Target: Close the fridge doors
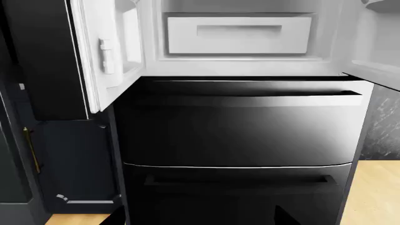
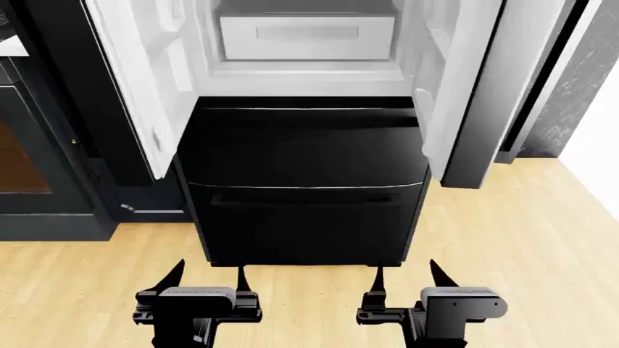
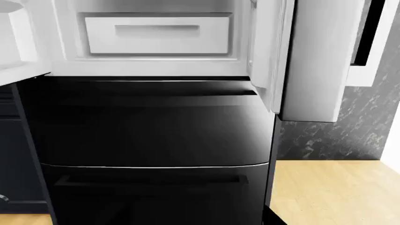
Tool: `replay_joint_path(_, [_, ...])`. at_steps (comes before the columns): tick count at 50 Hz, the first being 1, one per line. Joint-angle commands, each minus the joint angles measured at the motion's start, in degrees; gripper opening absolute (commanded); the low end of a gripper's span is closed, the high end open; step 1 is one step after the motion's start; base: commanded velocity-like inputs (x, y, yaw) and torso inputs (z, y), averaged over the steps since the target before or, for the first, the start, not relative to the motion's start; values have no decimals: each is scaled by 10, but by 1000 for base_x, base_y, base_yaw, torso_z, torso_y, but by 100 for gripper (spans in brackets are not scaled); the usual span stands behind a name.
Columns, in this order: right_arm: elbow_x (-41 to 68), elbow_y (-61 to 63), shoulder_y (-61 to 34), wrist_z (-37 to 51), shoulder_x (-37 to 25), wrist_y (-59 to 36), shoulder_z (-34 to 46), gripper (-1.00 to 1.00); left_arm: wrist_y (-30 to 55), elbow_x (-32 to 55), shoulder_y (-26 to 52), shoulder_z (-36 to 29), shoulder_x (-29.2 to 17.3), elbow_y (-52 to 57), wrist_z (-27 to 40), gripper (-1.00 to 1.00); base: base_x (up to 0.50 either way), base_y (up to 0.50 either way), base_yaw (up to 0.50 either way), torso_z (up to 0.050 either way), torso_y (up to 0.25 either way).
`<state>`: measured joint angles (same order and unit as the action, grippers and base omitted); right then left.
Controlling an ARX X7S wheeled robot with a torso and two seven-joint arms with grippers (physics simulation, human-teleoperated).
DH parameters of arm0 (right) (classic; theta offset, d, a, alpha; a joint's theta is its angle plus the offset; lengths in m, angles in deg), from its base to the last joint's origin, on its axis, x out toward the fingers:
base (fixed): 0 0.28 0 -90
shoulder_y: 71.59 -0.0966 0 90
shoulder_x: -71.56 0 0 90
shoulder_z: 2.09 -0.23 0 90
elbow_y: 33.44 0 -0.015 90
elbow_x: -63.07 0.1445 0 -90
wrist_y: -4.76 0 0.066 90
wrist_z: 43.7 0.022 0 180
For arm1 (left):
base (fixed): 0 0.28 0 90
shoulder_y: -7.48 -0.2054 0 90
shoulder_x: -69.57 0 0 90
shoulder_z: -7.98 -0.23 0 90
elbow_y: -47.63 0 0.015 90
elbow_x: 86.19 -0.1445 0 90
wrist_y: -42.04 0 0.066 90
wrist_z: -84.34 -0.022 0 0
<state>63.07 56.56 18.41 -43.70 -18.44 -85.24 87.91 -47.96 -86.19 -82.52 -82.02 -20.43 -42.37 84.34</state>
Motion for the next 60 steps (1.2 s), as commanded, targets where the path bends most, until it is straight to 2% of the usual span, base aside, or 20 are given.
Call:
replay_joint_path(1, [11,1,0,10,-9,0,11,100,0,9,0,-10,-9,0,11,100,0,0,0,0,0])
replay_joint_path(22, [39,0,0,42,-36,5,41,100,2,32,3,-43,-36,-2,48,100,0,-6,0,0,0])
replay_joint_path(60, [66,-14,-6,68,-60,20,69,100,4,55,6,-73,-61,-3,76,100,0,-221,0,0,0])
